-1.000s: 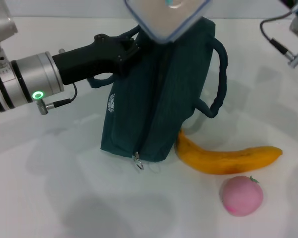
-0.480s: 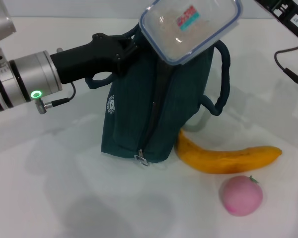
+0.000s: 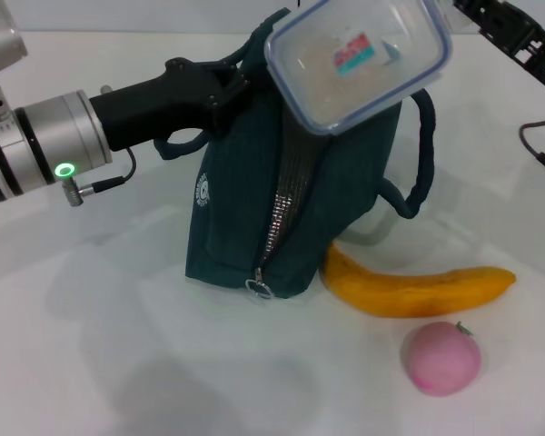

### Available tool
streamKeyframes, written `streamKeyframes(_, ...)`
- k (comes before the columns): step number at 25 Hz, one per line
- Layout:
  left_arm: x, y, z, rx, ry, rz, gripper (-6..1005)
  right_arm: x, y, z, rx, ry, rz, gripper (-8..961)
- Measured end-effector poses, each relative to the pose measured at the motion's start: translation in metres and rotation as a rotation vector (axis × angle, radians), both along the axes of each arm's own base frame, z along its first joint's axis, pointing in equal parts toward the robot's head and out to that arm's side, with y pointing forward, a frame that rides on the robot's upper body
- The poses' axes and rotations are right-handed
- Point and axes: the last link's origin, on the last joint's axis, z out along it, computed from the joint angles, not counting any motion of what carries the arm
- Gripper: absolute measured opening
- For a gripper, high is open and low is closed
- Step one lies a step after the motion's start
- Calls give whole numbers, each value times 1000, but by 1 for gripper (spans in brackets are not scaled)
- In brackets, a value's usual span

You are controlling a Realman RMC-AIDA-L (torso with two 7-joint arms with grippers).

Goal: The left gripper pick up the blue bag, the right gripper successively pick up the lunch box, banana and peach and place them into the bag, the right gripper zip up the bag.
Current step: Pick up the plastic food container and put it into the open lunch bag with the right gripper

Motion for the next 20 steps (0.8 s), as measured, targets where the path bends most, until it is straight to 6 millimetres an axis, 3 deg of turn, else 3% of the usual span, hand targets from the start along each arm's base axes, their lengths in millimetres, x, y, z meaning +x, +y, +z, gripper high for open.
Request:
streamKeyframes(13,1,5,1,25,4,9,36,13,-8,17,52,3,9,109)
streamKeyframes(20,4,7,2,28,-3,4,36,11,0,0,-23,-157,23,133)
